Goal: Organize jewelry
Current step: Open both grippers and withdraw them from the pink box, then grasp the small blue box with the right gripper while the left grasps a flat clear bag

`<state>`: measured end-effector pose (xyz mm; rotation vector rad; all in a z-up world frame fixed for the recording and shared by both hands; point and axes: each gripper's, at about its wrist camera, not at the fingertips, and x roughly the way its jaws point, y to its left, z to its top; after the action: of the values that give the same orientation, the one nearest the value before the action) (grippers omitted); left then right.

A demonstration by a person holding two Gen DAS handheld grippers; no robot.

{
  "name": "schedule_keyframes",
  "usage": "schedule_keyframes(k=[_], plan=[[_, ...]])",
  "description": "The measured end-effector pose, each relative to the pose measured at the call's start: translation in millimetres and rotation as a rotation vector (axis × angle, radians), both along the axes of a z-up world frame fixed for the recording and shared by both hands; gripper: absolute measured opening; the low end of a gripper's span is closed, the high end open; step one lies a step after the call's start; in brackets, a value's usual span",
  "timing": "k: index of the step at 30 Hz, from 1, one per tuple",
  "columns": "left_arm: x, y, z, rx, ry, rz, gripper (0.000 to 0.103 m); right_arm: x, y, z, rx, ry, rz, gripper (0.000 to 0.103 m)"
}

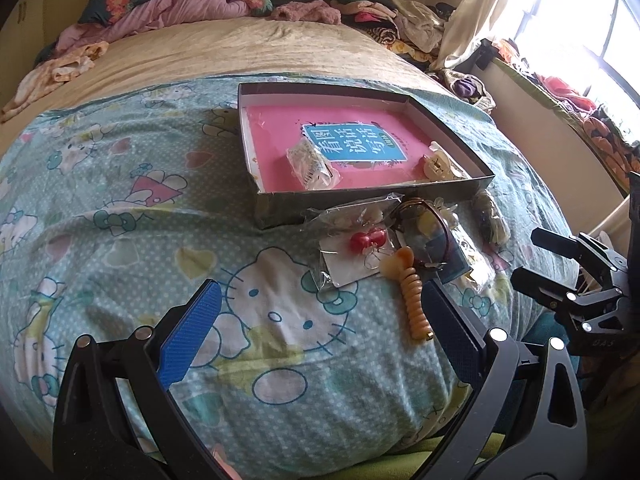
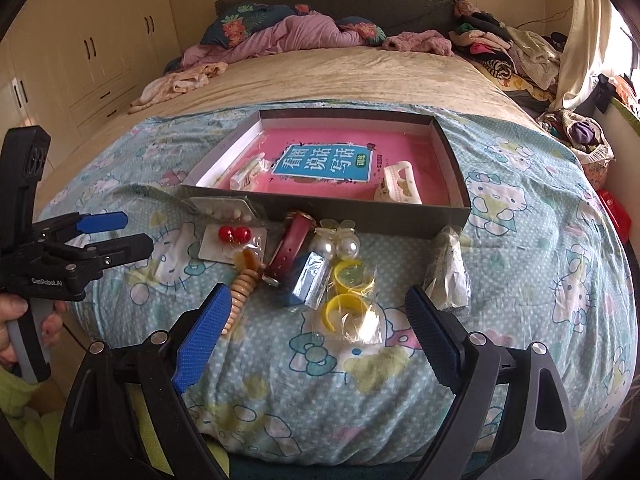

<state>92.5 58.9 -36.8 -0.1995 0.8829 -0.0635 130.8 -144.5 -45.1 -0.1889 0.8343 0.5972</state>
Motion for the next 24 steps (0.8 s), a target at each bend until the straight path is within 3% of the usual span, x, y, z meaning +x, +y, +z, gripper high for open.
schedule_keyframes(k=[11,17,24], plan=[[22.8,1.2,-13.0,-0.016,0.009,0.005,0.093,9.6,33.2,-42.4,-0.211,-0.034,0.029,0.087],[42.5,-3.6,-19.1,-0.057,0.020,0.010,0.093,18.3,45.2,-55.3,-0.266,-0.041,0.042,0.086],[58.5,-8.2,-24.9,-0.083,0.026,0.028,0.093,30.7,56.0,-64.4,-0.288,-0.038,0.044,0.071]])
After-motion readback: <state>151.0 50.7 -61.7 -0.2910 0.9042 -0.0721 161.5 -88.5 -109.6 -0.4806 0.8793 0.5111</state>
